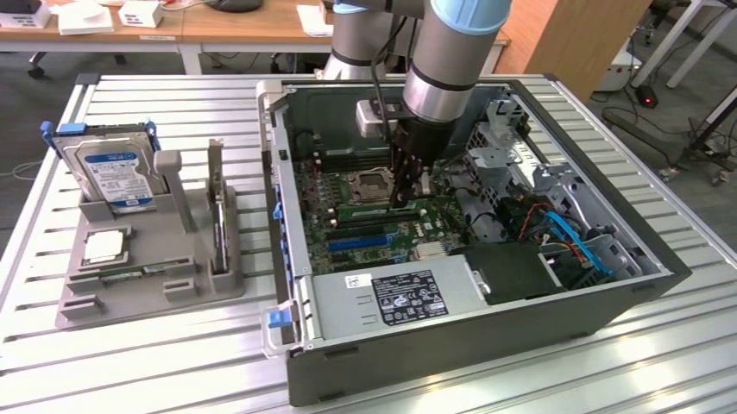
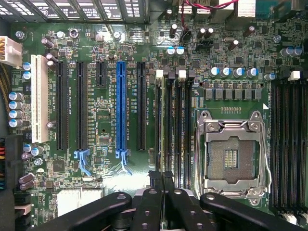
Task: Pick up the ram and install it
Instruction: 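Insert the ram into the slot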
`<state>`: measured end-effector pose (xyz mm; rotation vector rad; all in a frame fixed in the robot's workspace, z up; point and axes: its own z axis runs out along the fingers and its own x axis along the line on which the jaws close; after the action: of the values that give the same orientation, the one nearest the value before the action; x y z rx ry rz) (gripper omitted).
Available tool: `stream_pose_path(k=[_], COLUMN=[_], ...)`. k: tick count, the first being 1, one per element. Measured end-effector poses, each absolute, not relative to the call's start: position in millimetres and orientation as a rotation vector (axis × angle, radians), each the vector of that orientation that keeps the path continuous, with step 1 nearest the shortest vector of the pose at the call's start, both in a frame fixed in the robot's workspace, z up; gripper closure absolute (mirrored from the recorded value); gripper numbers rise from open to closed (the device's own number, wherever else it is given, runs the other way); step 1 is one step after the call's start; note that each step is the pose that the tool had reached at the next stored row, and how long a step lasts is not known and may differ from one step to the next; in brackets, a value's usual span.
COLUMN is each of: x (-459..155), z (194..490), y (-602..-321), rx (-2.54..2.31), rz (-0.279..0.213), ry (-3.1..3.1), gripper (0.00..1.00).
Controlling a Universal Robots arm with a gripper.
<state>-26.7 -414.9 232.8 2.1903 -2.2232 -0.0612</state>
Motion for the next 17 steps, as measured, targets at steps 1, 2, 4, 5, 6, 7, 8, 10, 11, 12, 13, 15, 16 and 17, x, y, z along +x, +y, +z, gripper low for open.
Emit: stream_pose_path(k=[1,2,4,5,6,7,8,10,11,12,13,15,16,17], x=[-26.8,-26.8,-26.8,-26.9,-27.2,-27.2,-27.3,-27.3,-27.3,-27.2,-27.3,-27.3,-27.3,-27.2], z=[232.8,232.9,232.8,232.8,232.8,232.8,232.8,232.3,232.0,231.7,231.5,231.5,231.5,231.5], y=[-414.9,-414.9,-414.9,-414.9,-414.9,-414.9,-415.0,-415.0,-414.9,-414.9,-414.9,-414.9,-414.9,-414.9], rx=[2.190,2.190,2.190,2.190,2.190,2.190,2.190,2.190,2.190,2.190,2.190,2.190,2.190,2.190], rz=[-0.061,-0.061,-0.061,-0.061,-0.061,-0.061,-0.061,-0.061,-0.061,-0.061,-0.061,-0.061,-0.061,-0.061], ry=[-2.223,-2.223,-2.223,-2.223,-2.223,-2.223,-2.223,-2.223,-2.223,-2.223,-2.223,-2.223,-2.223,-2.223], gripper=[0.89,0.89,0.89,0.89,0.89,0.89,0.89,0.89,0.89,0.89,0.89,0.89,0.89,0.89])
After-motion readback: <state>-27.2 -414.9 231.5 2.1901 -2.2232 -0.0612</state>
